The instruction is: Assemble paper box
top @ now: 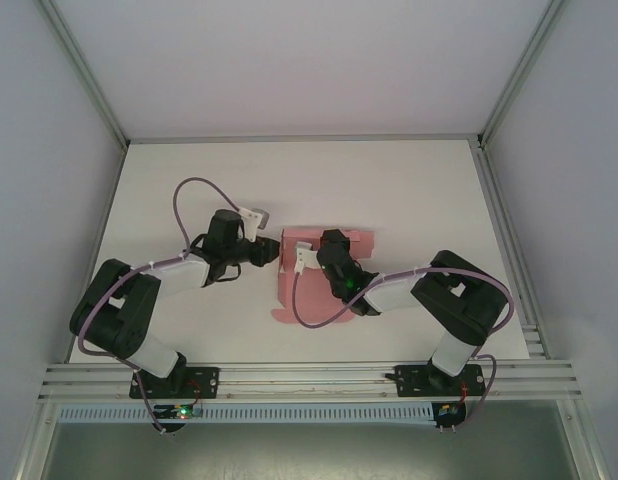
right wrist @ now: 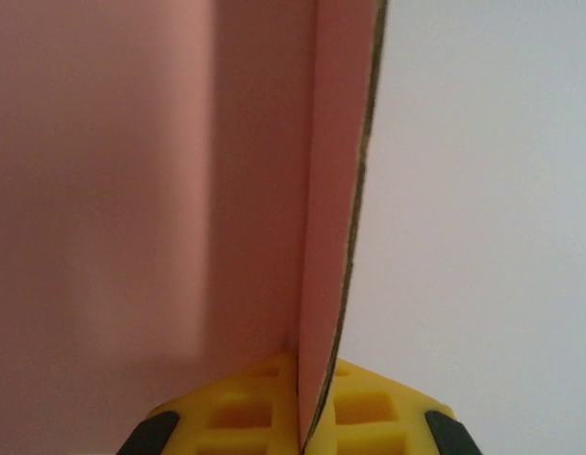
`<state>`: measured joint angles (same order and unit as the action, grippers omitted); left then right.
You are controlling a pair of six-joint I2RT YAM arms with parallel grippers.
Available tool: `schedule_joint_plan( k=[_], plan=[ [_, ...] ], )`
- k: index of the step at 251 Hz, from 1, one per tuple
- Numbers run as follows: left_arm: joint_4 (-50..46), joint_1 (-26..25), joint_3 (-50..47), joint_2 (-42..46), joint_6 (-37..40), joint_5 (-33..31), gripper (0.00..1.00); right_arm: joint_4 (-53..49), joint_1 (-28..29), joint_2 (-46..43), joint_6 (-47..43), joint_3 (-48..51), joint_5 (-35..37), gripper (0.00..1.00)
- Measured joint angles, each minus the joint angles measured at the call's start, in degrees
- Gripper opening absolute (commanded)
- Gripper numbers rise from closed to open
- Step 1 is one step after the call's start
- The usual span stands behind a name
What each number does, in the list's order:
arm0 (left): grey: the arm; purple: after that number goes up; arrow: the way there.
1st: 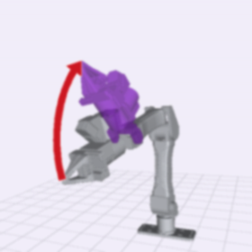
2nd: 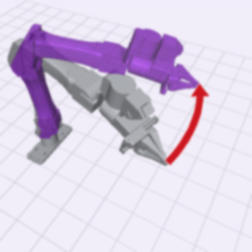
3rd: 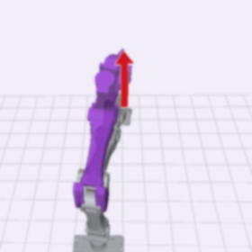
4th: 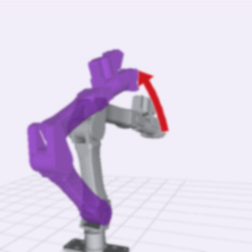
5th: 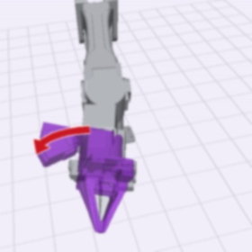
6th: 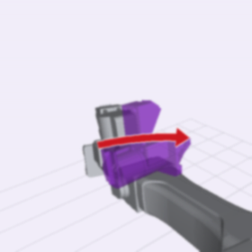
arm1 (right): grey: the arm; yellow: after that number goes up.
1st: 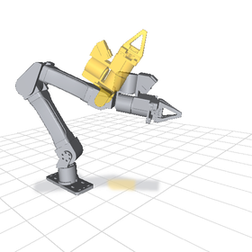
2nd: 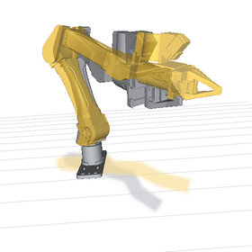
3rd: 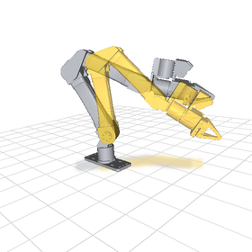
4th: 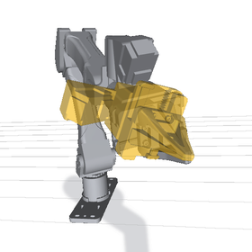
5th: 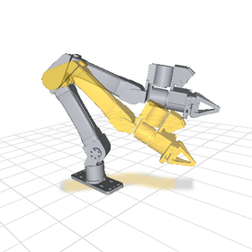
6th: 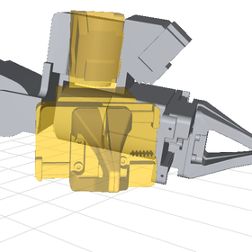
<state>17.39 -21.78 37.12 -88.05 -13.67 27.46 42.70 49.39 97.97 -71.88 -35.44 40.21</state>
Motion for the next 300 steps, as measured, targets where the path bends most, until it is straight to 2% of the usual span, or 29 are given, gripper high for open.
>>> schedule_joint_plan(
  k=[43,73,124,148,161,181,232,300],
  plan=[
    [-0.04,-0.5,0.57,-0.76,0.24,2.12,0.29,-0.52,-0.07,0.0,0.68,0.0,0.83,0.0],
    [-0.24,-0.74,1.25,-1.6,0.22,2.05,0.42,-0.96,-0.44,0.0,1.14,0.0,1.14,0.0],
    [-1.97,-1.66,0.09,0.72,-0.61,-1.84,0.45,-1.11,-1.18,0.0,1.2,0.0,1.11,0.0],
    [-1.86,-1.9,-0.04,1.73,-0.5,-1.92,0.45,-1.11,-1.14,-0.02,1.22,-0.02,1.05,0.0],
    [-1.49,-1.9,-0.04,1.07,-0.31,-0.85,0.37,-1.09,-1.11,-0.07,1.22,-0.02,0.9,0.0],
    [-1.2,-1.9,0.55,-1.36,-0.04,1.31,0.33,-0.9,-0.74,-0.07,1.16,-0.02,1.03,0.0],
    [2.75,-1.95,-1.42,-3.15,-0.17,3.58,0.4,0.92,1.03,-0.09,0.55,0.94,3.56,0.0],
    [3.45,-4.39,-4.94,-2.27,0.2,-2.91,0.44,2.25,5.9,-2.93,1.18,4.55,6.51,0.0]
  ],
)
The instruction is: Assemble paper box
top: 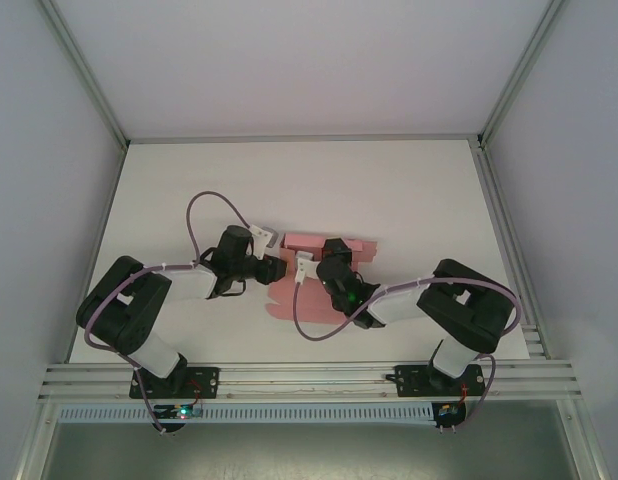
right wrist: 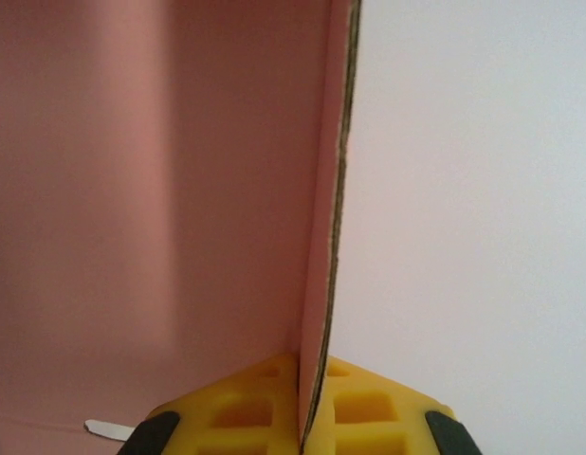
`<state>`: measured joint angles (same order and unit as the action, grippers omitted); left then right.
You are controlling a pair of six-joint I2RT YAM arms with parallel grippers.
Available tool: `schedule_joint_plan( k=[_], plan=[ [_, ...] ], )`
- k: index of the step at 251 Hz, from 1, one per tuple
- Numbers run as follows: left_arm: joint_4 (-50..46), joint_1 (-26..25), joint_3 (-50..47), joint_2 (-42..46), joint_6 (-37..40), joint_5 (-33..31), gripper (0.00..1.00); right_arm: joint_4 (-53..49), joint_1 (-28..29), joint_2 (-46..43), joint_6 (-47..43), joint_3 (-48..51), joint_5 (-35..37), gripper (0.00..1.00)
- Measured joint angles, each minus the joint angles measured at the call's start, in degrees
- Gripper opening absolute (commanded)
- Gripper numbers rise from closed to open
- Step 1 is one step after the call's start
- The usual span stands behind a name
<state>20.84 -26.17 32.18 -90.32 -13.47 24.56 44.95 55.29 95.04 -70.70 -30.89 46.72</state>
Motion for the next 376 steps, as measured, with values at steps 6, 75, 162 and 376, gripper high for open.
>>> schedule_joint_plan(
  k=[6,75,162,376],
  plan=[
    [0.0,-0.02,0.0,0.0,0.02,-0.37,0.44,0.11,0.31,0.0,0.02,0.09,0.48,0.0],
    [2.45,-1.07,-1.11,0.07,0.5,-3.78,0.43,0.37,2.32,0.59,1.22,0.39,3.76,0.0],
    [12.46,-5.38,-1.31,-1.27,0.7,-10.8,0.35,-0.09,2.36,2.51,4.81,-1.27,5.99,0.0],
    [13.81,-16.48,7.13,-11.67,-7.13,-49.0,0.04,-9.53,2.21,-1.84,14.97,-2.36,1.16,0.0]
  ],
)
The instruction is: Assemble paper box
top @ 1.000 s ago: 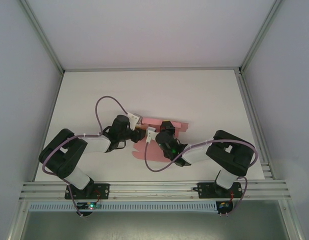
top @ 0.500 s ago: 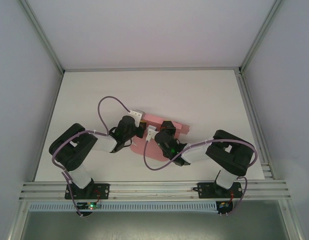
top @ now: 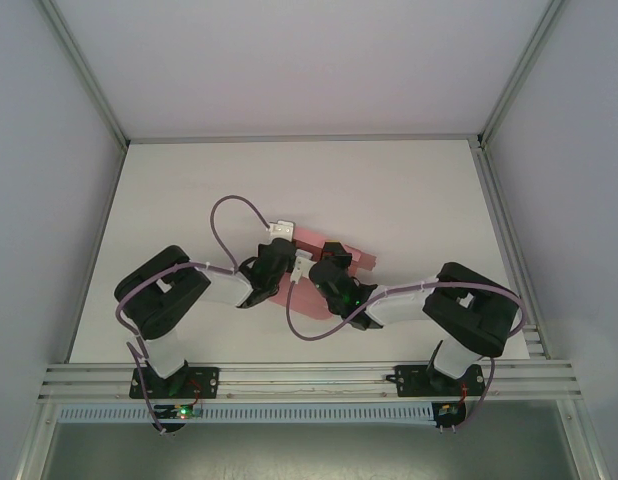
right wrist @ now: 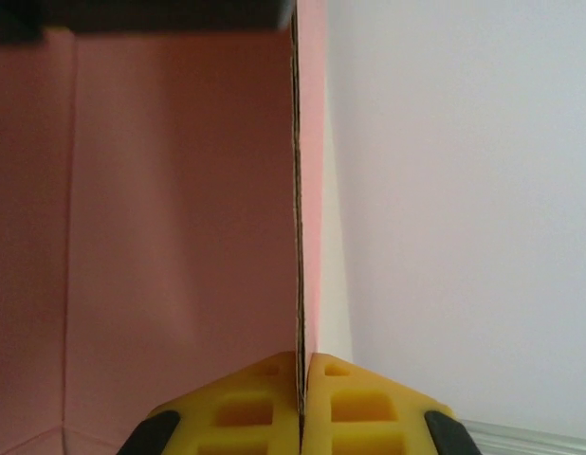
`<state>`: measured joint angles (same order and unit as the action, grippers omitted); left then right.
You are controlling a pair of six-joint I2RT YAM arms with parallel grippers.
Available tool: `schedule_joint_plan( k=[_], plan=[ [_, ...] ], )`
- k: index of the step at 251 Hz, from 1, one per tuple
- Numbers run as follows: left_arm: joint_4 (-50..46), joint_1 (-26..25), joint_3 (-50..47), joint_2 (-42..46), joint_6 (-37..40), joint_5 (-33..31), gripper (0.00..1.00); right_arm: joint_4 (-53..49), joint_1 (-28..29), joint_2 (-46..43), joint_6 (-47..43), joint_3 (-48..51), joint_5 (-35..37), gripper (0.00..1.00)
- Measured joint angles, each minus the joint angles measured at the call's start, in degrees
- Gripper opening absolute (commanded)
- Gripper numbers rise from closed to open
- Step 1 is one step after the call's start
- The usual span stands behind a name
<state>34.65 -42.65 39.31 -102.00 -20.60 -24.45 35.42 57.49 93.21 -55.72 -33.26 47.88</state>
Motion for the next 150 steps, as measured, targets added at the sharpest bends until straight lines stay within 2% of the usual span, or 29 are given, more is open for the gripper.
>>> schedule_joint_plan(
  k=[79,88,103,111,124,130,150],
  plan=[
    [-4.72,-0.33,3.19,-0.96,-3.08,-2.25,0.0,-2.12,-1.88,-0.22,3.48,-1.53,-2.78,0.0],
    [-4.59,-0.31,3.13,-0.96,-2.8,-1.97,0.0,-2.27,-2.25,-0.28,4.04,-1.73,-3.08,0.12],
    [-3.82,-0.09,2.73,-0.94,-2.01,-1.42,0.0,-2.89,-2.95,-0.66,5.05,-1.97,-3.78,0.24],
    [-3.19,0.13,2.4,-0.92,-1.62,-1.33,0.0,-3.85,-3.61,-1.03,6.05,-2.05,-3.93,0.37],
    [-1.53,1.05,1.53,-0.92,-0.76,-1.22,0.0,-5.81,-4.81,-1.77,7.02,-2.08,-4.46,0.39],
    [-0.79,1.51,1.11,-0.9,-0.46,-1.2,0.0,-6.91,-5.38,-2.27,7.69,-2.23,-4.52,0.44],
    [1.51,2.75,-0.39,-0.5,0.68,-0.76,0.0,-9.94,-7.52,-4.94,9.16,-2.38,-5.42,0.74]
  ],
)
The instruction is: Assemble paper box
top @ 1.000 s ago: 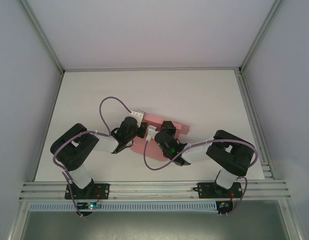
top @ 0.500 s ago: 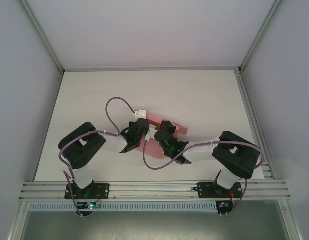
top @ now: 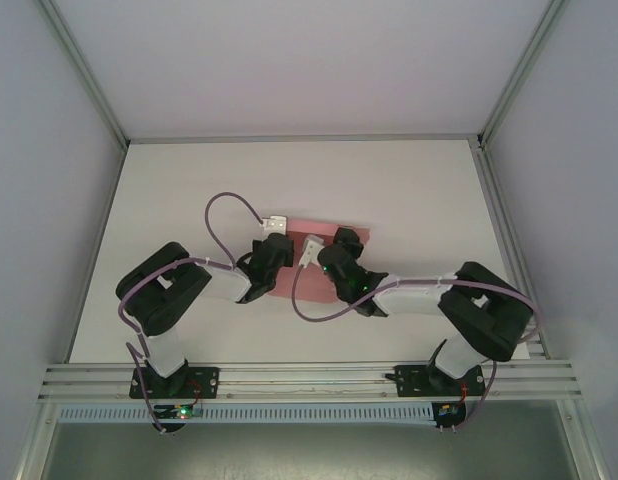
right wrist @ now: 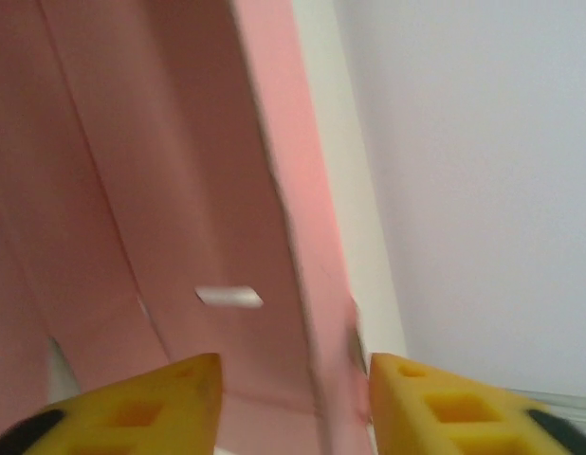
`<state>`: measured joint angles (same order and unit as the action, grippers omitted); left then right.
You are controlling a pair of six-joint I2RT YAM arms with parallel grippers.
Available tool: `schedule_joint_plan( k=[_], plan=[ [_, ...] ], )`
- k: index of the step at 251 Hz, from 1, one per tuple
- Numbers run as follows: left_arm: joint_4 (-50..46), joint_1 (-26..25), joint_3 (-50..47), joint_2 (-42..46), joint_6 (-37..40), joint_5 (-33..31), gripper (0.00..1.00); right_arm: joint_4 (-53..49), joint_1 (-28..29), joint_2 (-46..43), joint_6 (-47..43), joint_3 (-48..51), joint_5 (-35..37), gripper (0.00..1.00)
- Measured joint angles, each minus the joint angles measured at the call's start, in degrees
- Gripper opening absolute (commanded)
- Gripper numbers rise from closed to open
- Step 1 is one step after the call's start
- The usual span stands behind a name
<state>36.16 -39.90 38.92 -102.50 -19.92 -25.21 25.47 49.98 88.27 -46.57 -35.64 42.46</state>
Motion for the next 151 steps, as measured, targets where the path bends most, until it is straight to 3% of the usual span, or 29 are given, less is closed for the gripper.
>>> schedule_joint_plan(
  k=[5,11,14,56,91,120,151],
  plan=[
    [0.17,0.22,-0.26,0.22,0.2,0.15,0.0,-0.72,-0.46,-1.22,0.74,-0.04,-0.26,0.79],
    [0.26,0.35,-0.57,0.52,0.46,0.44,0.0,-1.38,-0.94,-2.54,0.94,-0.04,-0.66,0.96],
    [0.28,0.44,-0.68,0.68,0.57,0.57,0.0,-1.79,-1.25,-3.65,1.36,-0.04,-1.01,0.98],
    [0.17,0.61,-2.05,4.72,1.77,2.99,0.0,-6.34,-2.97,-19.76,5.88,-0.04,-6.8,0.98],
    [-0.63,0.63,-2.23,11.32,2.75,4.66,0.0,-11.69,-7.8,-33.83,13.16,-0.63,-17.27,0.98],
    [-1.33,0.63,-2.38,17.29,2.97,5.53,0.0,-15.72,-11.98,-39.56,18.51,-2.43,-23.39,0.98],
    [-1.42,0.63,-3.61,22.51,2.99,7.15,0.0,-19.87,-12.74,-40.52,22.03,-4.39,-28.61,0.98]
  ],
)
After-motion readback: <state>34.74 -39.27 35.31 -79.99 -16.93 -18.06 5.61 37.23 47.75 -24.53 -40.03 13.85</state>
